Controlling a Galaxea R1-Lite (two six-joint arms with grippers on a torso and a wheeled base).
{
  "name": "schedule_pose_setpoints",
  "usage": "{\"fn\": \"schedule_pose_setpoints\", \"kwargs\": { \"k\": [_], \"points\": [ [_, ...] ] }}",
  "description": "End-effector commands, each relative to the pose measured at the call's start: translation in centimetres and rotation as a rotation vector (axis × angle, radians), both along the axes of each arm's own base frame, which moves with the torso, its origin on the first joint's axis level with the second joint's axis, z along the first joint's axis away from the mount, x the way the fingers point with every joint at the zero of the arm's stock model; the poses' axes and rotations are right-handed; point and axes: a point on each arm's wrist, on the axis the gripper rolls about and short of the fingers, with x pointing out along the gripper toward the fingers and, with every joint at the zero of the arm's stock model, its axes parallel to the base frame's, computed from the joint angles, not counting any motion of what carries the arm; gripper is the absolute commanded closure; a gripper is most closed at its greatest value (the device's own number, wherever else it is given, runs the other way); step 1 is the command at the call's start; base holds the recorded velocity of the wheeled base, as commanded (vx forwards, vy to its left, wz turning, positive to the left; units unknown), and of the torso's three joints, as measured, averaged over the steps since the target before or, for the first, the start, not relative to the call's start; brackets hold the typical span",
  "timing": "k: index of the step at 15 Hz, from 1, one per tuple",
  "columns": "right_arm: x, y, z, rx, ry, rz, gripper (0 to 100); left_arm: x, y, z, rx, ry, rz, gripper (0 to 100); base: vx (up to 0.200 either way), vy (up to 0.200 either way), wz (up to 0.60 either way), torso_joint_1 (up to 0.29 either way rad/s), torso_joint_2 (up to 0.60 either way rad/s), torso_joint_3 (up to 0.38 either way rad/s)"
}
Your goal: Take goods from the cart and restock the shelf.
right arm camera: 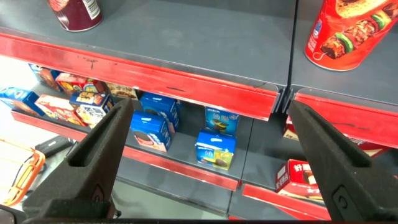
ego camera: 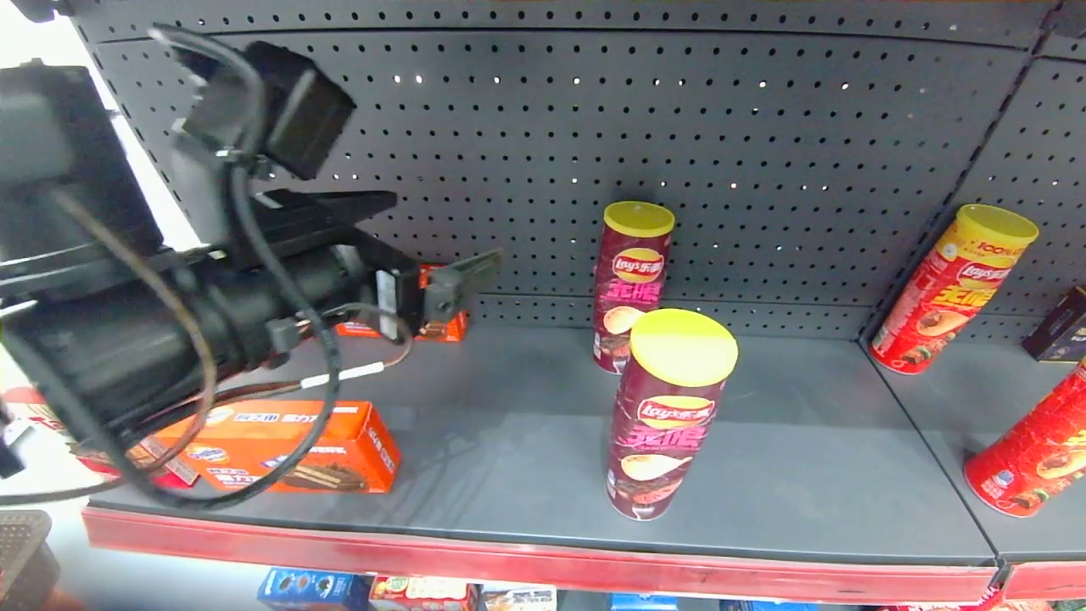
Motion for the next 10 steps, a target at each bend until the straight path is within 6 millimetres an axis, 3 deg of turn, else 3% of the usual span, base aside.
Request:
{"fn": "schedule_pose_setpoints", "kwargs": {
  "k": [1, 3, 5, 7, 10],
  "points": [
    [0.0, 0.0, 0.0, -0.001, 0.001, 0.001, 0, -9.3, 5.9, -0.2, -0.090, -0.087, -0.013, 0, 0.000, 0.000, 0.00, 0.000, 0.00, 0.000],
    [0.0, 0.0, 0.0, -0.001, 0.001, 0.001, 0, -13.9, 10.3, -3.7, -0.149, -0.099, 0.105, 0, 0.000, 0.000, 0.00, 0.000, 0.00, 0.000],
    [0.0, 0.0, 0.0, -0.001, 0.001, 0.001, 0, -17.2, 12.6, -7.8, -0.153, -0.137, 0.242, 0, 0.000, 0.000, 0.00, 0.000, 0.00, 0.000],
    [0.0, 0.0, 0.0, -0.001, 0.001, 0.001, 0, -19.6, 13.2, -12.3, -0.156, -0.147, 0.345, 0, 0.000, 0.000, 0.00, 0.000, 0.00, 0.000],
    [0.0, 0.0, 0.0, 0.000, -0.001, 0.001, 0, -21.9, 12.7, -16.2, -0.183, -0.139, 0.361, 0, 0.000, 0.000, 0.00, 0.000, 0.00, 0.000]
  ]
}}
